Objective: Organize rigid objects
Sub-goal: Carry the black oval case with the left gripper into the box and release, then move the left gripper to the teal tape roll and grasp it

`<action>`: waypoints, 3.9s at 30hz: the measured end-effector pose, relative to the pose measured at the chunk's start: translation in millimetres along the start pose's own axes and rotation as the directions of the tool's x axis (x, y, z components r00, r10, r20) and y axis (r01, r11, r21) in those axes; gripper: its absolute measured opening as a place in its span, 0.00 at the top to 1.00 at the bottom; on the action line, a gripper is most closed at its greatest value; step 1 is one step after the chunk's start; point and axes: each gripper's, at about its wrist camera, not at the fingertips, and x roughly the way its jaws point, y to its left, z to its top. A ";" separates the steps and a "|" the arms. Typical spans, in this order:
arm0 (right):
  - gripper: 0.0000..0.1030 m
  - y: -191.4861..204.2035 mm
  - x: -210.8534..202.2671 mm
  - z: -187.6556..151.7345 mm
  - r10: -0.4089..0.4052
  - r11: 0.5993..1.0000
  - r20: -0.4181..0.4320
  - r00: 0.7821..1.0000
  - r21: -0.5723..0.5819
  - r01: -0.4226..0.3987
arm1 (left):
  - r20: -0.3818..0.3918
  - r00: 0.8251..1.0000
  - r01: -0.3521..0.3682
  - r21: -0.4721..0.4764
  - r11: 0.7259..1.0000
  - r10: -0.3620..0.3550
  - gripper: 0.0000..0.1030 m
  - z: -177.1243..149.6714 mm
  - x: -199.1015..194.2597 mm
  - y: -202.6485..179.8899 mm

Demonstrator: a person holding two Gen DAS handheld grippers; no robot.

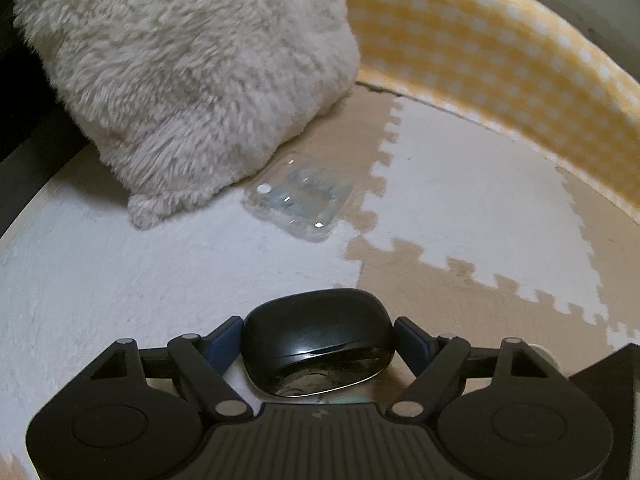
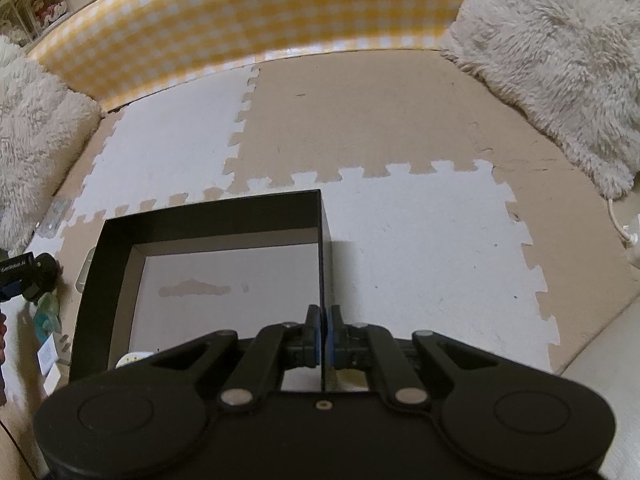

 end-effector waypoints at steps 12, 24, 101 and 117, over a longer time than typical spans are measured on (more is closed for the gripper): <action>0.96 -3.7 0.2 -0.2 0.031 1.000 -0.004 1.000 0.007 -0.031 | 0.078 0.968 0.229 0.099 0.968 -0.237 0.21 1.3 -63.6 -58.1; 0.96 -4.8 0.2 -0.4 0.037 0.999 -0.006 0.999 0.014 -0.037 | -0.070 0.866 0.490 0.317 0.812 -0.495 0.21 -52.8 -111.8 -152.7; 0.96 -5.3 -0.2 -0.1 0.040 0.999 -0.007 0.999 0.017 -0.040 | 0.000 0.934 0.333 0.354 0.874 -0.356 0.00 -60.4 -147.7 -113.5; 0.96 -5.7 -0.1 -0.1 0.042 0.999 -0.007 0.999 0.019 -0.042 | -0.085 0.983 0.169 0.058 0.984 -0.164 0.00 -44.8 -89.9 -29.2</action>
